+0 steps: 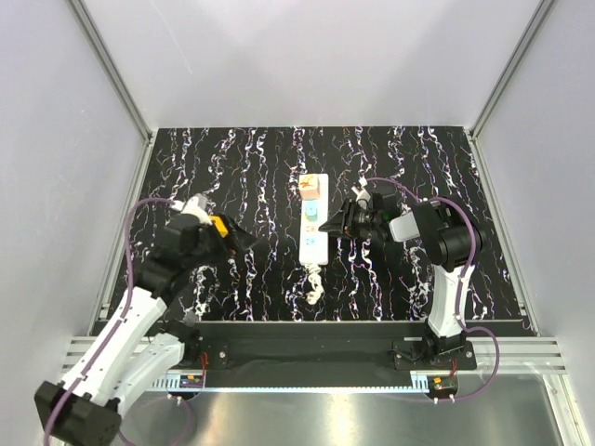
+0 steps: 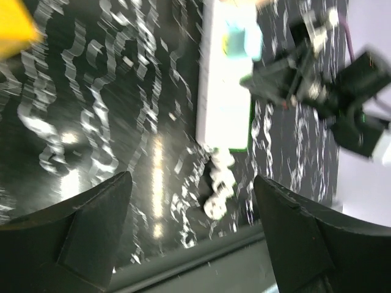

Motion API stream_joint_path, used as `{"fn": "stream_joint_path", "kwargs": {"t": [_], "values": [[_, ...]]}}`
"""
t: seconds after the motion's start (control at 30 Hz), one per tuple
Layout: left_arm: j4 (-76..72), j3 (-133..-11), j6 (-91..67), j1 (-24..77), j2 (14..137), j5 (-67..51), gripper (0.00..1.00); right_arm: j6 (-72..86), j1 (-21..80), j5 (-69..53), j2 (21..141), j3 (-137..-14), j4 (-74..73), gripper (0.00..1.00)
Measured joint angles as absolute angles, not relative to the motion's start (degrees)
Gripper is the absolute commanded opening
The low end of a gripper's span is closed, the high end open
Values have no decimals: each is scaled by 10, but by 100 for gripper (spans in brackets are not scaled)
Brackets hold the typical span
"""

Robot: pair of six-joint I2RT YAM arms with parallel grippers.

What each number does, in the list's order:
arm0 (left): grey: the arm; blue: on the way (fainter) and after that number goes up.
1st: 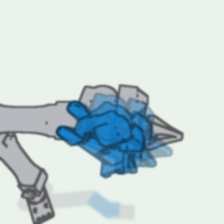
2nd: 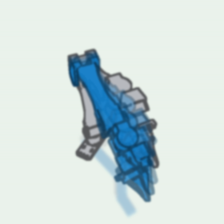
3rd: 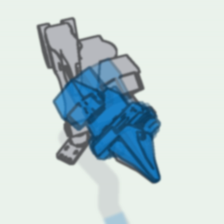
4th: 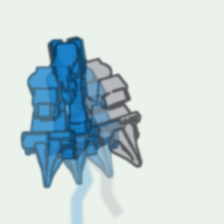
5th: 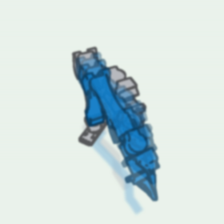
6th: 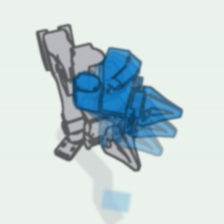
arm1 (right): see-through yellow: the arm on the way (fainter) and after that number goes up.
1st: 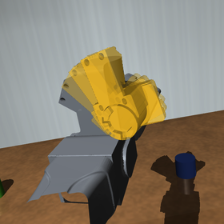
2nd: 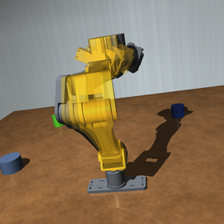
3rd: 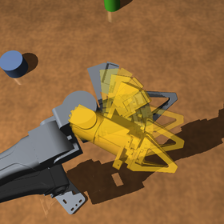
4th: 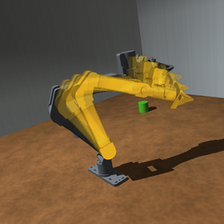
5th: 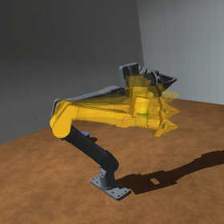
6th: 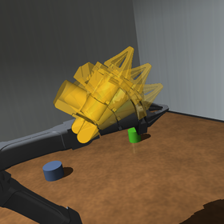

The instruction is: Pull the plug off the socket

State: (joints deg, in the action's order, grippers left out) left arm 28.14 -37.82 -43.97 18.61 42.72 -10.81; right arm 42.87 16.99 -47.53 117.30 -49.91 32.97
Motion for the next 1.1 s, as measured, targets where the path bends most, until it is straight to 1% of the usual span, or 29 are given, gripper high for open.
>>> {"fn": "stream_joint_path", "kwargs": {"t": [0.13,0.3,0.4,0.47,0.53,0.57,0.6,0.63,0.67,0.77,0.8,0.83,0.93,1.03,1.07,1.1], "values": [[266,-378,-472,303,452,-38,85,428,170,-476,1173,-502,322,0],[258,-396,-498,422,535,38,84,424,170,-475,1170,-502,316,0],[259,-409,-500,456,555,69,85,422,170,-472,1162,-492,312,0],[269,-423,-497,457,557,91,85,420,171,-471,1155,-485,309,0],[279,-442,-486,424,557,101,84,418,171,-471,1152,-482,306,0],[280,-451,-475,390,558,92,81,418,171,-471,1152,-481,306,0],[279,-457,-464,356,560,88,76,418,171,-472,1152,-481,306,0],[275,-464,-451,308,564,79,69,418,171,-472,1151,-480,306,0],[276,-472,-436,257,572,65,67,418,171,-472,1151,-480,307,0],[280,-507,-387,148,628,30,66,418,171,-472,1150,-479,306,0],[290,-526,-372,129,656,22,68,418,171,-472,1150,-479,306,0],[306,-550,-360,115,684,16,76,418,171,-472,1150,-479,306,0],[320,-605,-331,90,760,-1,77,418,171,-472,1150,-479,306,0],[320,-599,-315,63,783,-23,72,418,171,-471,1149,-479,305,0],[315,-589,-312,51,784,-34,65,418,171,-471,1149,-479,305,0],[308,-579,-312,40,784,-45,63,418,171,-471,1149,-479,305,0]]}}
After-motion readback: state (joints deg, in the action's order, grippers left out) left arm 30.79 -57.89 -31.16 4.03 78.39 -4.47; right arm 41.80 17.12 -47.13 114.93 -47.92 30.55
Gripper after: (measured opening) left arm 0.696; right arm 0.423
